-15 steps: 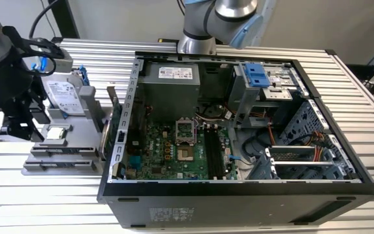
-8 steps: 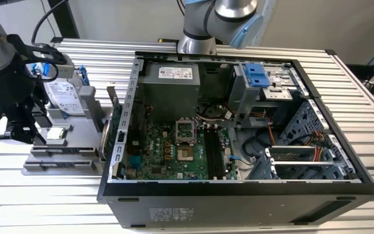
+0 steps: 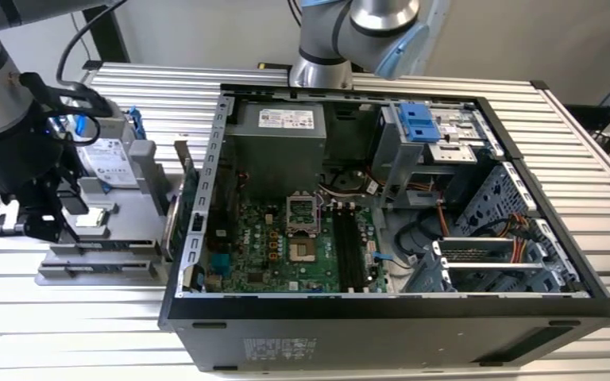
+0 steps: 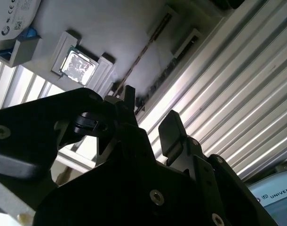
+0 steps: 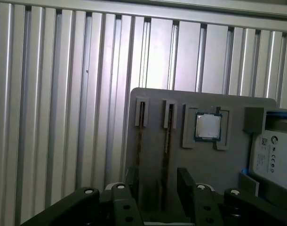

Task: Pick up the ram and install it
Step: 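Pick up the ram and move it above insertion slot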

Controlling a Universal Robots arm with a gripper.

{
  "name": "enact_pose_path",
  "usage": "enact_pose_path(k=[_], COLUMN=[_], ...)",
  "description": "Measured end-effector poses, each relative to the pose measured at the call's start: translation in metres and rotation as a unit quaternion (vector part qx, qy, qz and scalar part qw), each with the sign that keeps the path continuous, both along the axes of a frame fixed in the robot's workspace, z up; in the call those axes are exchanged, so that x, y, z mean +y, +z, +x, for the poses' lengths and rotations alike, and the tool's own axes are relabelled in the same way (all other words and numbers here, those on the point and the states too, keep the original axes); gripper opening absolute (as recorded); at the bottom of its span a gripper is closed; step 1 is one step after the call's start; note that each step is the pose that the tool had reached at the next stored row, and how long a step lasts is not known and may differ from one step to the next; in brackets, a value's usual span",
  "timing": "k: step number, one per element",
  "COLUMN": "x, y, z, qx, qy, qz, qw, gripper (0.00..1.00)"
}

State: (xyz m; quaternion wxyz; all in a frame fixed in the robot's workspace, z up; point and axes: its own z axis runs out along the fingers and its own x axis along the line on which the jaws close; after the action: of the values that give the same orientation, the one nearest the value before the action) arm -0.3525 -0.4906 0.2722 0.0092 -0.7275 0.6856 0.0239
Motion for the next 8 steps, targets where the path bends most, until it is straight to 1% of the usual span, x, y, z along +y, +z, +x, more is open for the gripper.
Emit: enact_pose_path(k=[5, 8], x=[-0.0001, -0.0002], y=[-0.0067, -0.0111], z=[0.0, 0.0005], qx=[0.0, 0.0004], qy=[-0.016, -0.02], qz=[0.0, -0.0001], qw=[0.99987, 0.9998], gripper=[1.0, 1.0])
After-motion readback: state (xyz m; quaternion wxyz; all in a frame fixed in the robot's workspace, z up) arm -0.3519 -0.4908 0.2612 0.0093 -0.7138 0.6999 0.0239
